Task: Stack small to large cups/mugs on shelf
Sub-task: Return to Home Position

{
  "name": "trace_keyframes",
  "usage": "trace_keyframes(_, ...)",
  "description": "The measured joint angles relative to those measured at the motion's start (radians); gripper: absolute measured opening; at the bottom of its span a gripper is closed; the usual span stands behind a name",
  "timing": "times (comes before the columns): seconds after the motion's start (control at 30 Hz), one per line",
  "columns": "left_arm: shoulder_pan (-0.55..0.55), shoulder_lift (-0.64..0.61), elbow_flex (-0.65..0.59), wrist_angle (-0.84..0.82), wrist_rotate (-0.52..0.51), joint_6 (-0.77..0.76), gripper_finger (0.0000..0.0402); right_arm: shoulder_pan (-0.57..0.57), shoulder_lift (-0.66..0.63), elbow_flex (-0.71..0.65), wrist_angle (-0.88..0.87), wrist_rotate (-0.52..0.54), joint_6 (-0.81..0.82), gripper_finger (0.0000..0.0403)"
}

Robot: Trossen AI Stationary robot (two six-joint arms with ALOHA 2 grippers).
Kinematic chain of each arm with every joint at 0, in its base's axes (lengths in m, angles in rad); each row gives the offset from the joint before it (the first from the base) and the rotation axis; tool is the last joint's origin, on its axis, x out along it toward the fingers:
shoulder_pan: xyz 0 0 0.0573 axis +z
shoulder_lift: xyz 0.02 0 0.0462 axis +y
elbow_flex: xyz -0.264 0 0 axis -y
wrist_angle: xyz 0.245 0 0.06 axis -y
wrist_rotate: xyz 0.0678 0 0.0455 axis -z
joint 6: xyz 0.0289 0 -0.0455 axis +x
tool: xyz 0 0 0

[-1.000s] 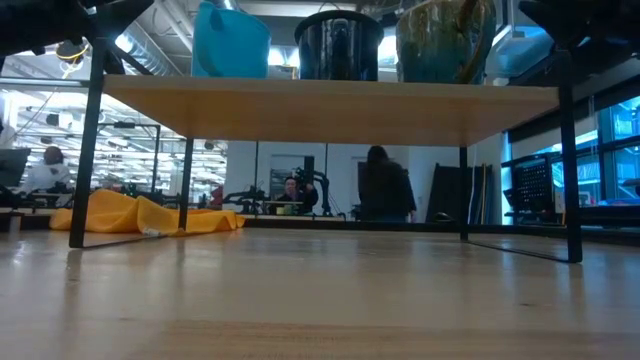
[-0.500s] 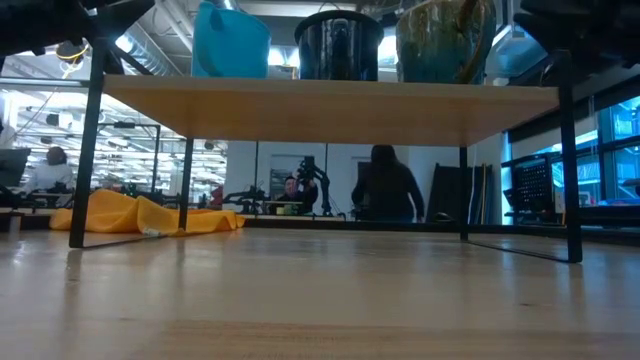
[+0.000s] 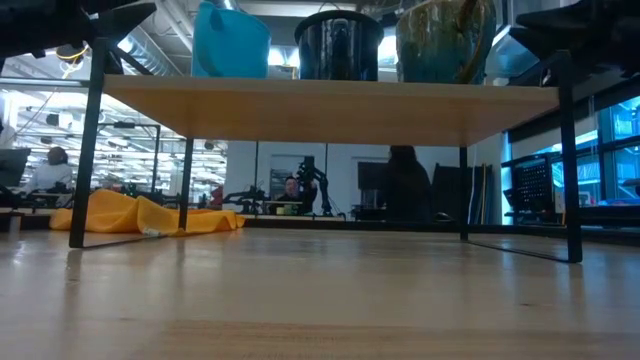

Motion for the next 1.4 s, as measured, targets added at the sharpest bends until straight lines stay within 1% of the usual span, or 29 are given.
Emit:
trace_keyframes(0.13,0.000,0.000,0.000,-0.004,-0.001,0.000,0.0073,0.000,0.000,0.000,-0.052,0.001,0.041,0.0080)
trace_keyframes(0.53,0.000,0.000,0.000,-0.008,-0.004,0.000,0.0073,0.000,0.000,0.001,-0.091,0.001,0.045,0.0080)
trace_keyframes(0.63,0.000,0.000,0.000,-0.008,-0.010,-0.001,0.0073,0.000,0.000,-0.004,-0.116,0.000,0.070,0.0080)
trace_keyframes(0.8,0.000,0.000,0.000,-0.007,-0.021,-0.006,0.0073,0.000,0.000,-0.082,0.049,-0.001,0.060,0.0080)
trace_keyframes(1.13,0.000,0.000,0.000,-0.022,-0.030,-0.017,0.0073,0.000,0.001,-0.079,0.071,-0.016,-0.002,0.0081)
trace_keyframes(1.27,0.000,0.000,0.000,-0.087,-0.030,-0.010,0.0073,0.000,0.001,-0.079,0.019,-0.036,-0.054,0.0081)
trace_keyframes(1.33,0.000,0.000,0.000,-0.145,-0.029,-0.011,0.0073,0.000,0.001,-0.079,-0.050,-0.060,-0.081,0.0081)
trace_keyframes(1.4,0.000,0.000,0.000,-0.218,-0.031,-0.044,0.0073,0.000,0.002,-0.079,-0.129,-0.078,-0.077,0.0081)
